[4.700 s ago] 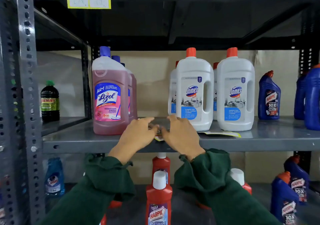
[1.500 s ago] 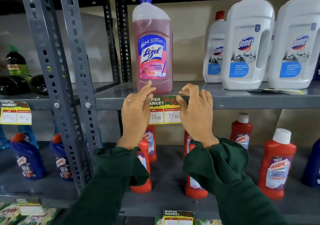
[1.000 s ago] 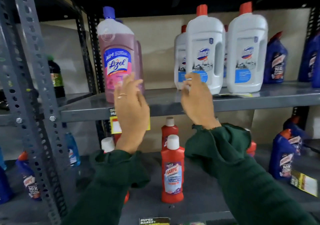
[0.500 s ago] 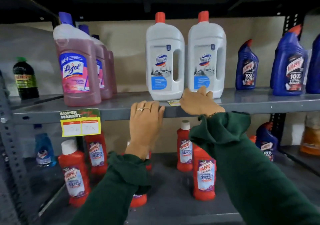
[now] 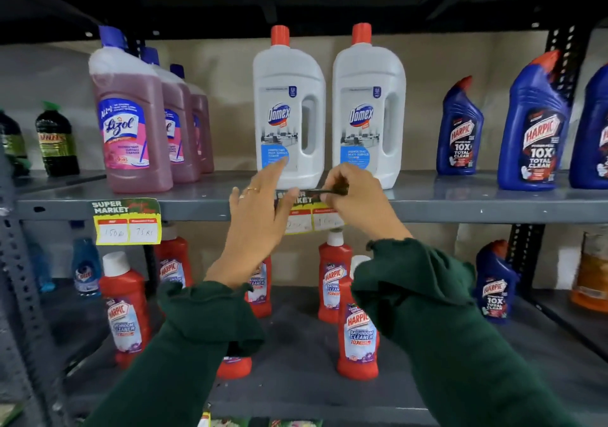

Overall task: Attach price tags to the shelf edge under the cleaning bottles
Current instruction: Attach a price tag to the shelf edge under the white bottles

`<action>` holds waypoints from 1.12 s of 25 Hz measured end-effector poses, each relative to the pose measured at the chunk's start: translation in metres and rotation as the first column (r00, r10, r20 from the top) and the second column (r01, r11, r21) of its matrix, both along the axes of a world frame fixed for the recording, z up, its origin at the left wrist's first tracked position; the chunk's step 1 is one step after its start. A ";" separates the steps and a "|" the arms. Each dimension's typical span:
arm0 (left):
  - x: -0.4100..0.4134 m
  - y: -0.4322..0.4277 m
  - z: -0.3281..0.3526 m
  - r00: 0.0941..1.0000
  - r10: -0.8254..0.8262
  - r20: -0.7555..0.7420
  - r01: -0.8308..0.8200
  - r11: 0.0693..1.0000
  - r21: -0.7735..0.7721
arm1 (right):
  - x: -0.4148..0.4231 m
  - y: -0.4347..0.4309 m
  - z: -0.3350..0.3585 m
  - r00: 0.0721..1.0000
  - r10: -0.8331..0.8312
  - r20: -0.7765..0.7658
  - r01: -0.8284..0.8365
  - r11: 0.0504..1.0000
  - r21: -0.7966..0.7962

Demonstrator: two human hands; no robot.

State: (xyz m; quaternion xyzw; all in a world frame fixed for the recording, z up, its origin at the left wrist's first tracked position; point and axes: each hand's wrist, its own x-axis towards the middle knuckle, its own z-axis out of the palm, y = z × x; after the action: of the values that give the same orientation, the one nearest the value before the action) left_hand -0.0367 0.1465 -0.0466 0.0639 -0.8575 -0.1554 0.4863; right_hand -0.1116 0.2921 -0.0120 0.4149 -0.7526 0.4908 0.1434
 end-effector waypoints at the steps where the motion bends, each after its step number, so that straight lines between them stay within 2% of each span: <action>1: 0.002 0.006 0.003 0.999 -0.002 0.040 0.003 1.000 -0.021 | 0.002 0.006 -0.006 1.000 0.001 -0.024 -0.002 1.000 -0.017; 4: 0.007 0.017 0.000 0.992 0.067 0.105 -0.062 0.997 -0.052 | 0.005 0.019 -0.021 0.993 -0.029 -0.113 0.026 0.999 -0.027; 7: 0.009 0.019 -0.004 0.993 0.067 0.101 -0.060 0.996 -0.066 | 0.001 0.018 -0.034 0.910 -0.134 -0.393 0.144 0.990 -0.003; 11: 0.008 0.020 -0.002 0.980 0.095 0.175 -0.084 0.994 -0.066 | -0.007 0.012 -0.044 0.864 -0.172 -0.473 0.215 0.976 0.038; 16: 0.005 0.020 -0.010 0.990 0.105 0.091 -0.096 0.991 -0.096 | -0.006 0.009 -0.049 0.846 -0.217 -0.486 0.250 0.968 0.003; 21: -0.003 0.024 -0.011 0.995 0.095 -0.007 -0.095 0.995 -0.017 | -0.003 0.005 -0.045 0.856 -0.295 -0.424 0.311 0.950 -0.033; 28: -0.006 0.022 -0.008 0.994 0.094 -0.051 -0.092 0.995 0.026 | 0.001 -0.002 -0.039 0.871 -0.347 -0.347 0.329 0.938 -0.112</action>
State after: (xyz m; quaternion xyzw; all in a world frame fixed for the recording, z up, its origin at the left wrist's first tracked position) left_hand -0.0432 0.1689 -0.0543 0.1056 -0.8387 -0.1445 0.5143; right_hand -0.1109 0.2903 -0.0515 0.3564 -0.7616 0.3920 0.3731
